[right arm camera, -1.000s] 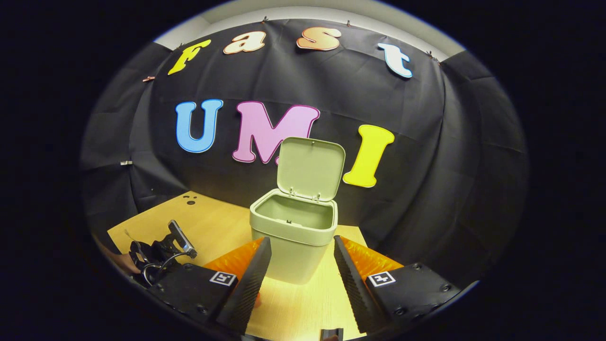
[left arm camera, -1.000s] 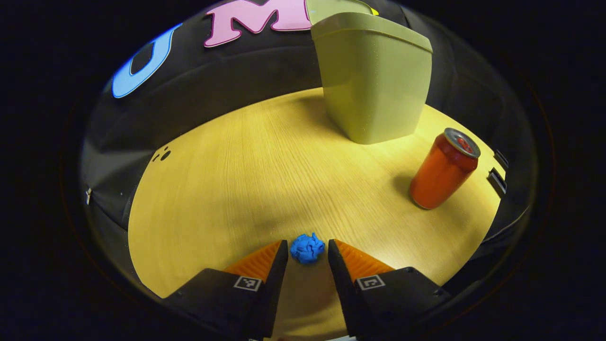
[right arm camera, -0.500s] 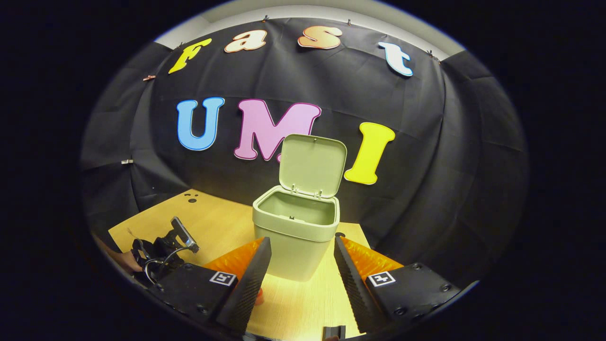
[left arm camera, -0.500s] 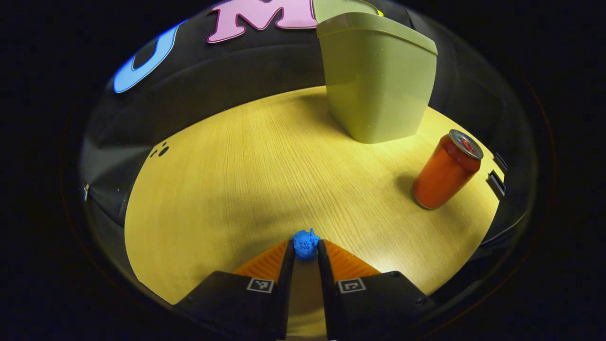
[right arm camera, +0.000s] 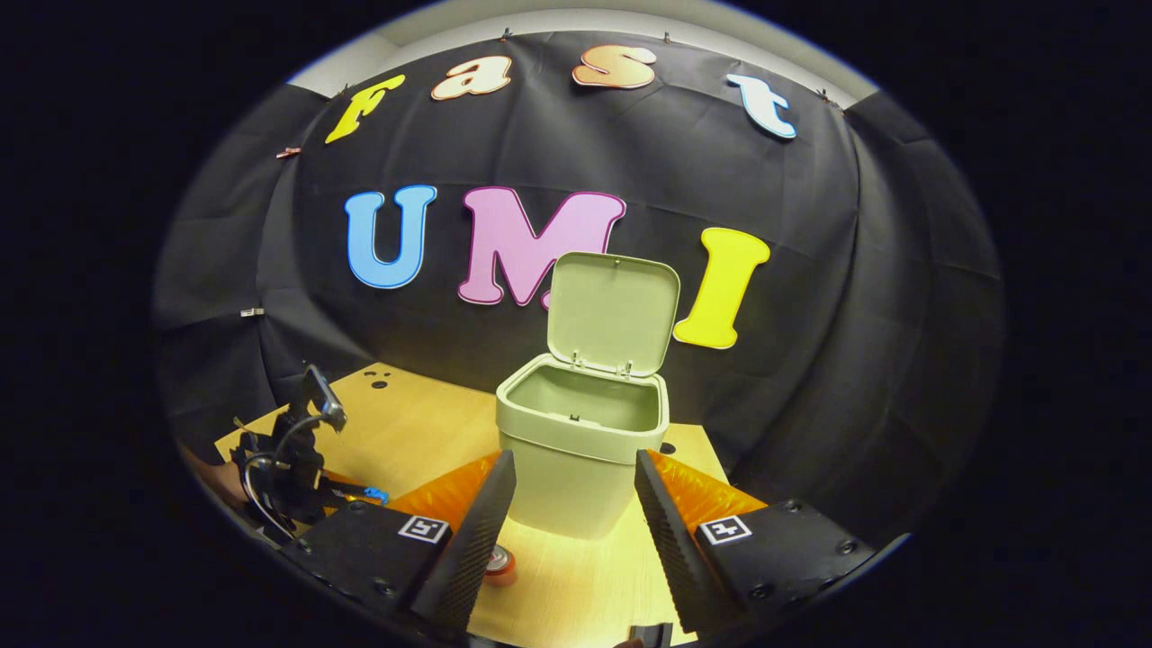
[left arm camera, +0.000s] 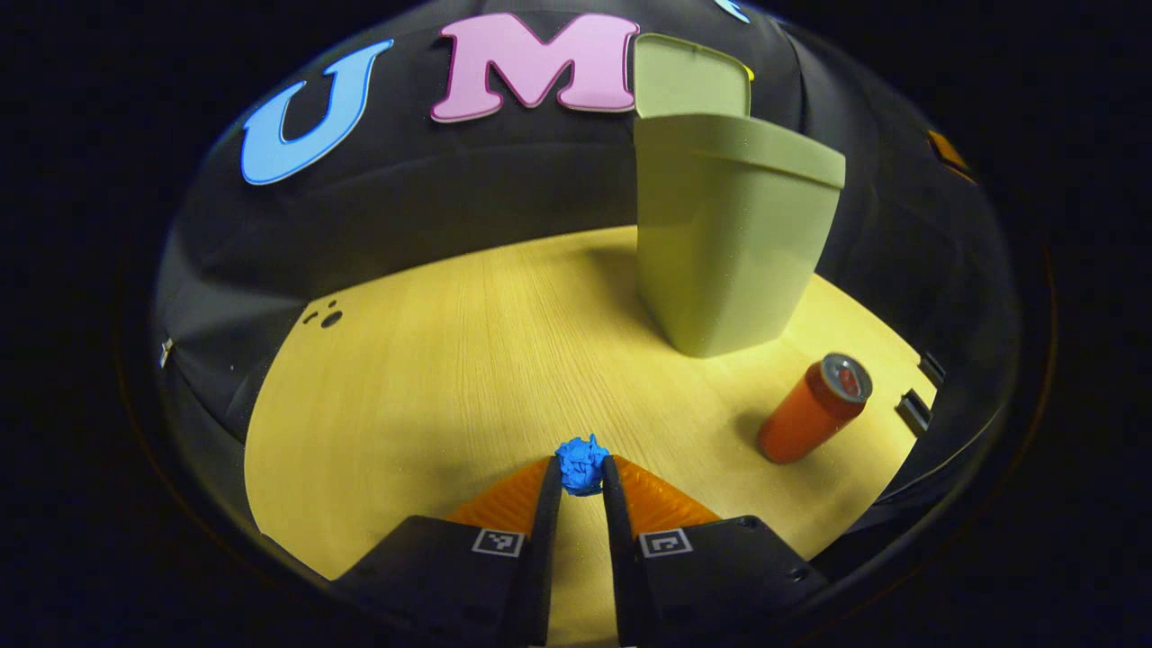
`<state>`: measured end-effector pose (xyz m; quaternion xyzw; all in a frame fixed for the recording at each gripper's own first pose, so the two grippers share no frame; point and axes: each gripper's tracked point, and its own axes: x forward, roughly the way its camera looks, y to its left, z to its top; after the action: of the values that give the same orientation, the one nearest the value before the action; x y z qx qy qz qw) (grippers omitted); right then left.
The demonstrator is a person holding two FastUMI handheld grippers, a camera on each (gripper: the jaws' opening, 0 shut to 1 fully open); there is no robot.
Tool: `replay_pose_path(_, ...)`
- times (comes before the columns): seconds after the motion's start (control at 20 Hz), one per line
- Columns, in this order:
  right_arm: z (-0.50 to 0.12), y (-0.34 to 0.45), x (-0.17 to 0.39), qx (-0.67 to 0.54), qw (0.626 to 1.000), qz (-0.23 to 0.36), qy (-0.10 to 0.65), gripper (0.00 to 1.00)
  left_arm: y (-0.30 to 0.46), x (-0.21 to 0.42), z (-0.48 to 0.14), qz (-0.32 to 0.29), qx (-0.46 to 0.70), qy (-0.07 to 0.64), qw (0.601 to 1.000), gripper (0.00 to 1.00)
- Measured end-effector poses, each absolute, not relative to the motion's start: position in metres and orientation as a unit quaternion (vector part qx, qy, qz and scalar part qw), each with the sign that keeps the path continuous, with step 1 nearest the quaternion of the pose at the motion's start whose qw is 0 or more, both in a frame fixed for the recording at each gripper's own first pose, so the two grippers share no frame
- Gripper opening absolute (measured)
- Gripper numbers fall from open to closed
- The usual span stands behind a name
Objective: Press the lid of the desktop garbage bin to open it, pick up the crumpled paper on the desktop and throw it into the bin, then pick up the pop can on the desktop and drop it into the bin, and finally close the garbage bin lid.
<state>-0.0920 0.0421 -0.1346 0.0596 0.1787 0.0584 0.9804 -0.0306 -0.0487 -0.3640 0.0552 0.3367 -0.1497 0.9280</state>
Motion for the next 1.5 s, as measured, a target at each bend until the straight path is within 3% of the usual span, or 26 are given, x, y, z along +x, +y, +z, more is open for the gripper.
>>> replay_pose_path(0.15, -0.136, 0.050, -0.089, 0.065, 0.980, 0.069, 0.176, 0.85, -0.049, -0.022, -0.327, -0.151, 0.045, 0.305, 0.939, 0.28)
replay_pose_path(0.3, -0.139, 0.060, -0.088, 0.070, 0.979, 0.082, 0.175, 0.85, -0.048, -0.011, -0.285, -0.149, 0.038, 0.269, 0.951, 0.32)
replay_pose_path(0.35, -0.139, 0.062, -0.087, 0.073, 0.978, 0.088, 0.175, 0.85, -0.048, -0.008, -0.272, -0.148, 0.035, 0.256, 0.955, 0.28)
replay_pose_path(0.4, -0.140, 0.065, -0.087, 0.075, 0.977, 0.091, 0.176, 0.85, -0.049, -0.005, -0.257, -0.148, 0.030, 0.244, 0.958, 0.32)
replay_pose_path(0.45, -0.141, 0.066, -0.086, 0.077, 0.977, 0.095, 0.176, 0.85, -0.050, -0.001, -0.242, -0.148, 0.027, 0.231, 0.961, 0.28)
replay_pose_path(0.55, -0.142, 0.071, -0.085, 0.081, 0.976, 0.101, 0.176, 0.85, -0.052, 0.006, -0.213, -0.147, 0.019, 0.204, 0.968, 0.32)
replay_pose_path(0.6, -0.143, 0.071, -0.085, 0.082, 0.976, 0.103, 0.175, 0.85, -0.053, 0.010, -0.198, -0.148, 0.015, 0.191, 0.970, 0.28)
replay_pose_path(0.65, -0.144, 0.073, -0.085, 0.083, 0.975, 0.106, 0.176, 0.85, -0.055, 0.012, -0.182, -0.148, 0.012, 0.176, 0.973, 0.32)
replay_pose_path(0.95, -0.149, 0.073, -0.091, 0.084, 0.974, 0.109, 0.181, 0.85, -0.076, 0.038, -0.105, -0.166, -0.011, 0.100, 0.981, 0.32)
replay_pose_path(1.0, -0.149, 0.072, -0.092, 0.083, 0.974, 0.109, 0.181, 0.85, -0.082, 0.043, -0.094, -0.172, -0.015, 0.088, 0.981, 0.36)
replay_pose_path(1.05, -0.149, 0.071, -0.093, 0.083, 0.974, 0.108, 0.182, 0.85, -0.089, 0.048, -0.086, -0.178, -0.016, 0.080, 0.981, 0.32)
replay_pose_path(1.45, -0.150, 0.055, -0.109, 0.081, 0.975, 0.085, 0.186, 0.86, -0.160, 0.082, -0.055, -0.243, -0.005, 0.039, 0.969, 0.31)
replay_pose_path(1.5, -0.150, 0.053, -0.112, 0.081, 0.976, 0.082, 0.187, 0.86, -0.169, 0.084, -0.055, -0.250, -0.004, 0.038, 0.967, 0.27)
